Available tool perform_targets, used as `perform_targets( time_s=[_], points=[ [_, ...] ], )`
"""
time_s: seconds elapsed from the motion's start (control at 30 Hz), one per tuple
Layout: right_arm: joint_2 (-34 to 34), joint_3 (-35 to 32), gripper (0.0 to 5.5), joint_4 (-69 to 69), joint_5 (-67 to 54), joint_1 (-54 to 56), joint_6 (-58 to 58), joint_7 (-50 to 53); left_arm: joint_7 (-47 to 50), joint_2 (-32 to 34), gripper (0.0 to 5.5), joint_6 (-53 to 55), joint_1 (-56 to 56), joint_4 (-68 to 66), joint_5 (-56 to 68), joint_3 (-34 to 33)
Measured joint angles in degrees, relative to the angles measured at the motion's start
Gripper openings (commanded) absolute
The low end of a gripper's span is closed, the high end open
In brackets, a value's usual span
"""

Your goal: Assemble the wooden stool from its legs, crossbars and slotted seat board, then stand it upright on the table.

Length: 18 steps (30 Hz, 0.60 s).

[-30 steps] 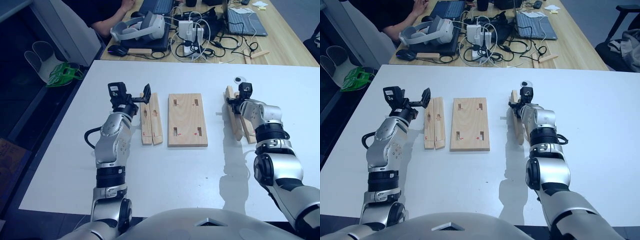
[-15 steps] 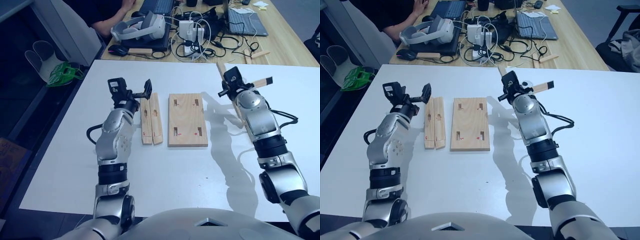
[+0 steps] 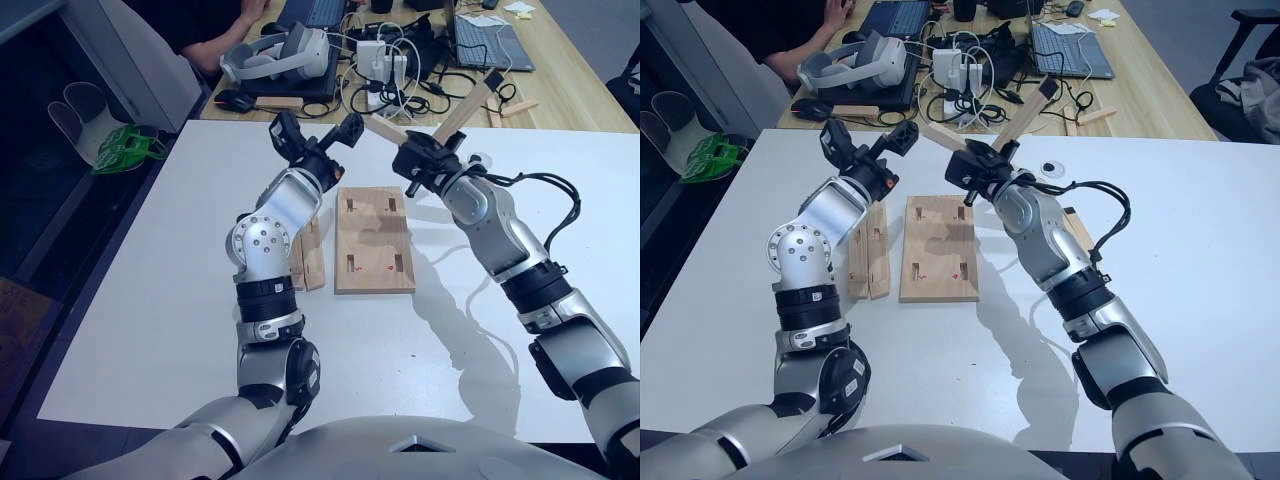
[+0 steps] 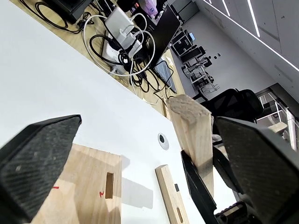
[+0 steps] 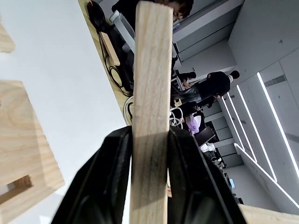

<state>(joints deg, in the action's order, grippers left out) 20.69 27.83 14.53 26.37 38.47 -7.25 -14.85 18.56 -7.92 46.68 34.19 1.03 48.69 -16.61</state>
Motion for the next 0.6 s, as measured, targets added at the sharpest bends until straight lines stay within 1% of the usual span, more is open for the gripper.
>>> perform_targets(
  time_s=[0.3,0.6],
  points=[
    [-2.81,0.33,1.02,1.09,1.25,0.05,3.76,-0.91,6.67,-0.01,5.40,-1.77,0.01,-0.51,7.31,1.07],
    [-4.13,0.32,1.02,1.04,2.66,0.04,4.94,-1.93,12.40,-0.01,5.40,-7.12,0.04,-2.09,11.31,2.07]
  ],
)
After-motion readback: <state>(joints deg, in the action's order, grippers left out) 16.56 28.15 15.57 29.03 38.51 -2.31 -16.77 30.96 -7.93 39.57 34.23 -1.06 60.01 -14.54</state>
